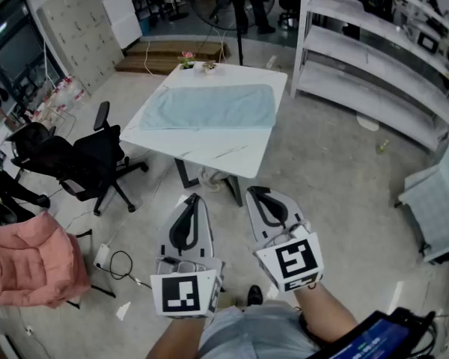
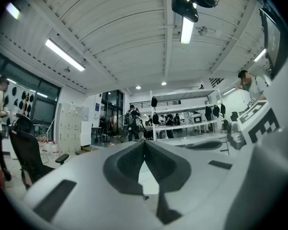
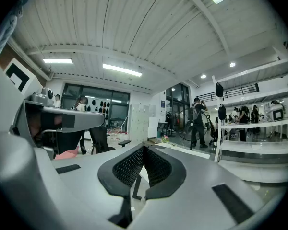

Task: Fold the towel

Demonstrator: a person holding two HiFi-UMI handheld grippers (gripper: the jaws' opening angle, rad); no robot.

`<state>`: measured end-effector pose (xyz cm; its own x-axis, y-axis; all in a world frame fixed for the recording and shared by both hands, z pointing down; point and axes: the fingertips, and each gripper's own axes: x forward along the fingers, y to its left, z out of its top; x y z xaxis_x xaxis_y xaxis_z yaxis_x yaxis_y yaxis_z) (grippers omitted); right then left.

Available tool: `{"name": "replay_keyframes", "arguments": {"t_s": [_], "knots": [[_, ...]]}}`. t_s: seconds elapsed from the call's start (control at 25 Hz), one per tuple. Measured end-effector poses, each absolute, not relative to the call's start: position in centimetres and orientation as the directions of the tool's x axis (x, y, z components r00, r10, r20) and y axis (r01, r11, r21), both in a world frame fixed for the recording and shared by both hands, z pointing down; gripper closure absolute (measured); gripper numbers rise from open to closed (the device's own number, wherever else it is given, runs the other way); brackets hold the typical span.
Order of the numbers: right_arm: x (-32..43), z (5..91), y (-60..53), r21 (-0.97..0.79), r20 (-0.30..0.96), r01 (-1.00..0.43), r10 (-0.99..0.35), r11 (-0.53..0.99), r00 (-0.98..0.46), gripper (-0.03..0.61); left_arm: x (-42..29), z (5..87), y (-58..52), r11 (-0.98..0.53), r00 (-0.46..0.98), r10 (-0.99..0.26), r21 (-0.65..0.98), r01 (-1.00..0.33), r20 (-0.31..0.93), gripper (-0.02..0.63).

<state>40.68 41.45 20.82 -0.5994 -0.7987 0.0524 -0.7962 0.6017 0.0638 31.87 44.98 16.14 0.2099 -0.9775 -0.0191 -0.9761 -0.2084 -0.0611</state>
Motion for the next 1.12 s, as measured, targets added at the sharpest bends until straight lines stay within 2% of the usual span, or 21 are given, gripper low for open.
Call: {"name": "replay_keyframes", "arguments": {"t_s": [0.28,0.6,1.12], "knots": [[40.3,20.8,41.5,0.066,0.051,-0.79,-0.792,0.61,-0.608,0.563,31.6,16.0,45.0,-0.203,0.205,-0.979,-0.058,-0.977,-0.023,0.606],[38.5,22.3,38.7,0.013,0.043,-0.778,-0.778,0.628,-0.627,0.56,29.3,19.0,42.9,-0.175,0.174,-0.984,-0.021,-0.984,0.034,0.606],[29.4,28.0,24.0,0.002,0.15,-0.816,-0.807,0.578,-0.571,0.56,18.0,25.6,27.5,-0.197,0.204,-0.969,0.061,-0.978,0.14,0.606]]}}
